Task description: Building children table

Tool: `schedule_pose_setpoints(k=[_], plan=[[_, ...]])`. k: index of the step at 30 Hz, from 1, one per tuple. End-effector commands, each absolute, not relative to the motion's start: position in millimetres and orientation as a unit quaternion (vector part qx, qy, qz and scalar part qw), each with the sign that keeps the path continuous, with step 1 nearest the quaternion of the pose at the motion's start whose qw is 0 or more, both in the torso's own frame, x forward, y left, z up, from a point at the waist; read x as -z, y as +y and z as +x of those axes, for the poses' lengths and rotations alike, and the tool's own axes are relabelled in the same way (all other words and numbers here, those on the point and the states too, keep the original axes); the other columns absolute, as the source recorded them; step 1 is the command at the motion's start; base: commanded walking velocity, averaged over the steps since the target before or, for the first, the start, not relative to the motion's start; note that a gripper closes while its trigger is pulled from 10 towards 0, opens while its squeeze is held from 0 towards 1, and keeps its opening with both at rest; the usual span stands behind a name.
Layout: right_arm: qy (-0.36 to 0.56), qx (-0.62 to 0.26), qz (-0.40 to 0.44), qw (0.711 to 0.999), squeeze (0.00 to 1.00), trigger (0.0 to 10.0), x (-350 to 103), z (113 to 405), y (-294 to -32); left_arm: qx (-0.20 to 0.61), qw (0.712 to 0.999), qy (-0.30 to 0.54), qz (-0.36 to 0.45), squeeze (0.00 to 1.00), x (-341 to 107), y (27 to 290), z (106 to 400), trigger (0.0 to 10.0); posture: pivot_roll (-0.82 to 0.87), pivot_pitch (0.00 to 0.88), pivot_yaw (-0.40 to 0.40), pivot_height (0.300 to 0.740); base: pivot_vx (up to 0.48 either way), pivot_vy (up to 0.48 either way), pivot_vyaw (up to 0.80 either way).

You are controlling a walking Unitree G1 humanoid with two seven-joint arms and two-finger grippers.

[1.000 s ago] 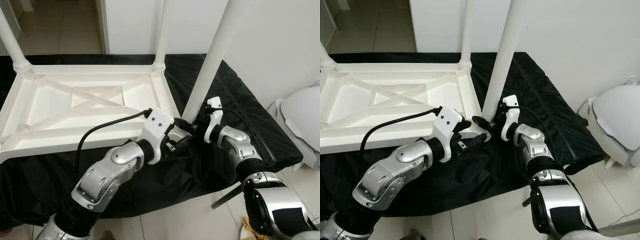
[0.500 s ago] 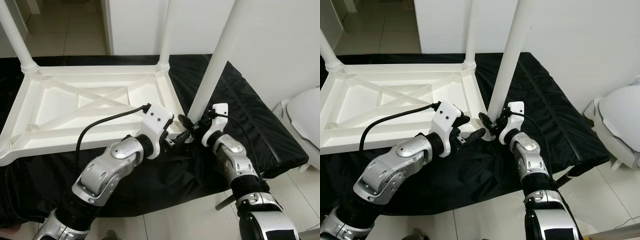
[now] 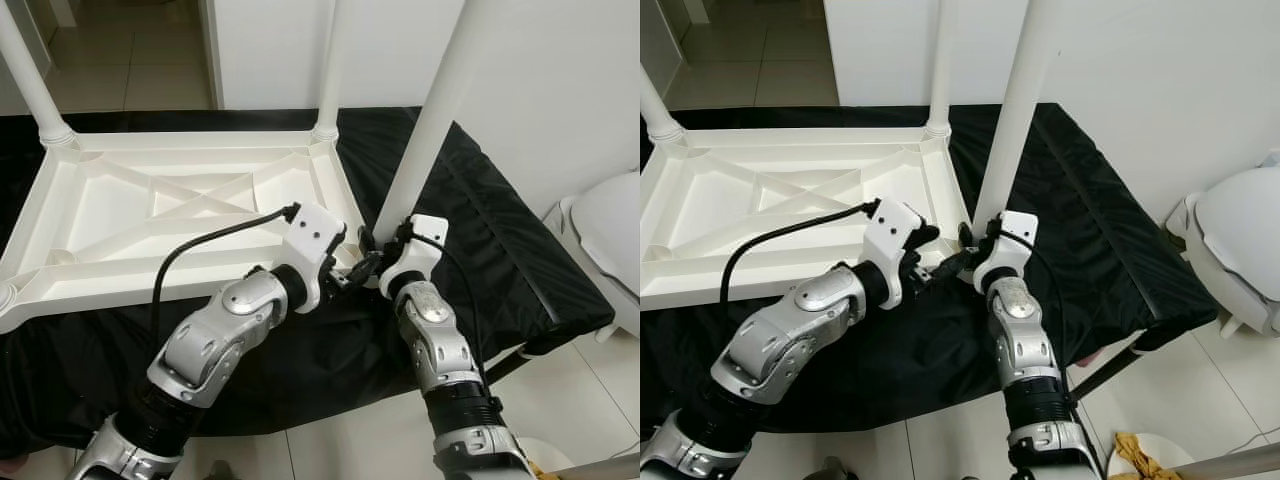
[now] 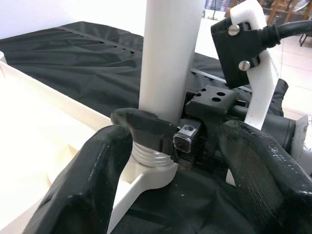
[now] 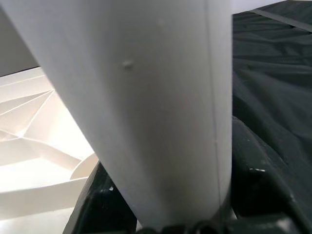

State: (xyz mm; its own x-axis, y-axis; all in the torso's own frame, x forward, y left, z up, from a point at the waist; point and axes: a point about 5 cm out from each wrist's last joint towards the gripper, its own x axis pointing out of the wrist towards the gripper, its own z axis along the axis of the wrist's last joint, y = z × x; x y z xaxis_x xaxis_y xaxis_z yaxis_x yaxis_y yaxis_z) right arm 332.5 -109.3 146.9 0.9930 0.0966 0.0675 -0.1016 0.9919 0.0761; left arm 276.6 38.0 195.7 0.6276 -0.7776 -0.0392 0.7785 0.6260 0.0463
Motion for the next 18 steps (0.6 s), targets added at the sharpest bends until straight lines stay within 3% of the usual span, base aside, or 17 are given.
schedule_pose_setpoints(k=[1, 4, 6, 9, 10, 18], plan=[[-0.035, -0.016, 0.042, 0.998, 0.00, 0.0, -150.1, 329.1, -114.7, 0.493, 0.869, 0.009, 0.032, 0.00, -194.1, 31.8, 272.4, 10.0, -0.09, 0.000, -0.061, 0.740, 0.000, 0.000, 0.00], [-0.026, -0.017, 0.050, 0.998, 0.00, 0.0, -149.0, 327.1, -112.4, 0.497, 0.867, 0.008, 0.031, 0.00, -194.2, 30.5, 272.3, 10.0, -0.09, 0.000, -0.063, 0.740, 0.000, 0.000, 0.00], [-0.019, -0.026, 0.052, 0.998, 0.00, 10.0, -149.1, 323.8, -109.9, 0.506, 0.862, 0.007, 0.032, 0.00, -194.6, 28.3, 270.6, 10.0, -0.09, 0.004, -0.065, 0.740, 0.000, 0.000, 0.00], [-0.014, -0.029, 0.055, 0.998, 0.00, 10.0, -149.1, 322.3, -109.0, 0.509, 0.860, 0.007, 0.034, 0.00, -194.2, 28.3, 269.7, 10.0, -0.09, 0.006, -0.065, 0.740, 0.000, 0.000, 0.00], [-0.014, -0.035, 0.059, 0.998, 1.00, 10.0, -148.8, 322.5, -111.2, 0.507, 0.861, 0.009, 0.032, 0.00, -193.4, 29.1, 269.6, 10.0, -0.09, 0.010, -0.062, 0.740, 0.000, 0.000, 0.00], [-0.023, -0.103, 0.069, 0.992, 1.00, 10.0, -151.7, 324.4, -127.8, 0.503, 0.864, 0.005, 0.035, 0.00, -194.3, 32.0, 269.7, 10.0, -0.08, 0.018, -0.071, 0.740, 0.000, 0.000, 0.00]])
